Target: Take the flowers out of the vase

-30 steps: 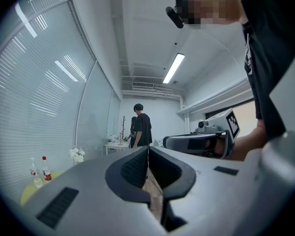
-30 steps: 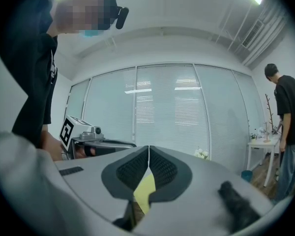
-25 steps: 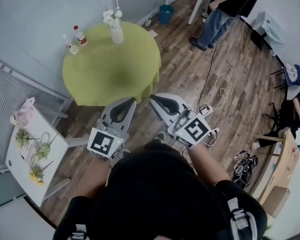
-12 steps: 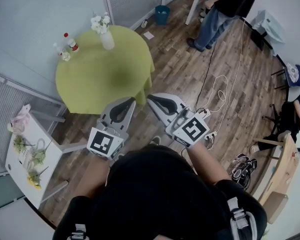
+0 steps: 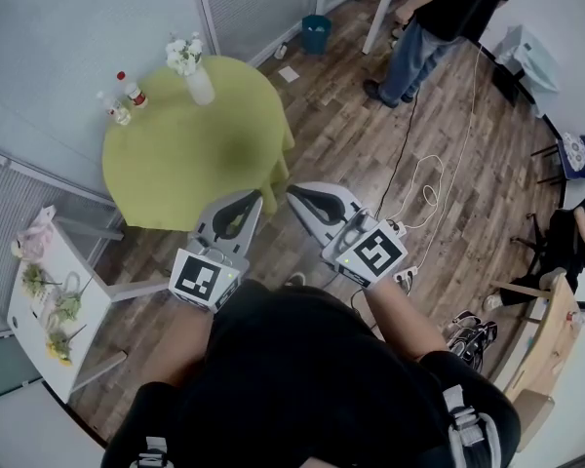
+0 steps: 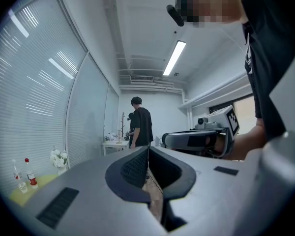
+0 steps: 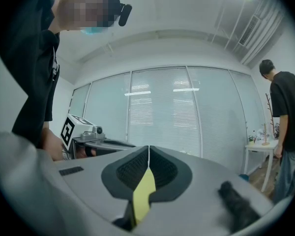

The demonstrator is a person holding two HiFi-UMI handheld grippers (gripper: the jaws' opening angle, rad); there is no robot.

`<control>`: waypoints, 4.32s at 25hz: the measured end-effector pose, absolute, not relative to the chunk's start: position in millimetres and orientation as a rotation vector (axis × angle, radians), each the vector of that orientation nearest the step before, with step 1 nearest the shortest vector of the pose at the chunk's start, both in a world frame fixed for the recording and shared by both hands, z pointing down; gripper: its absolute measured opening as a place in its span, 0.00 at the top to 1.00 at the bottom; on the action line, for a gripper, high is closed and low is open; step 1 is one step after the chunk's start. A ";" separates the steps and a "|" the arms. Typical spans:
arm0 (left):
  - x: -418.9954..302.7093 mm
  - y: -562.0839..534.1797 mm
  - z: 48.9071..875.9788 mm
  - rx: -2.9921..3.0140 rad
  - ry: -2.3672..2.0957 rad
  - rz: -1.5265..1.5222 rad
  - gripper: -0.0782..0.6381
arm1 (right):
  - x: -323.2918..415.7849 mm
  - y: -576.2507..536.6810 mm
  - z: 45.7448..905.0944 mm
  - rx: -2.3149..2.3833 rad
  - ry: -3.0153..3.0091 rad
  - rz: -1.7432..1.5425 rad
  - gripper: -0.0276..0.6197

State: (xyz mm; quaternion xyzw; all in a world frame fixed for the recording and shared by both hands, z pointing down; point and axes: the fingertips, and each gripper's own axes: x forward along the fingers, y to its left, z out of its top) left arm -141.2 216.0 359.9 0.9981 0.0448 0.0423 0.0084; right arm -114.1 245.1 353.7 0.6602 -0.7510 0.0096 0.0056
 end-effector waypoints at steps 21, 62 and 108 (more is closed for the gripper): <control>-74.6 173.2 372.8 3.096 0.170 0.128 0.87 | -49.4 206.5 363.4 2.074 -2.300 0.057 0.93; 35.3 -31.9 379.2 3.071 0.189 0.094 0.87 | 52.0 -0.7 374.0 2.037 -2.255 0.120 0.93; 164.1 -72.7 389.6 2.856 -1.127 0.238 0.87 | 234.3 -69.4 400.4 1.075 -2.932 0.188 0.93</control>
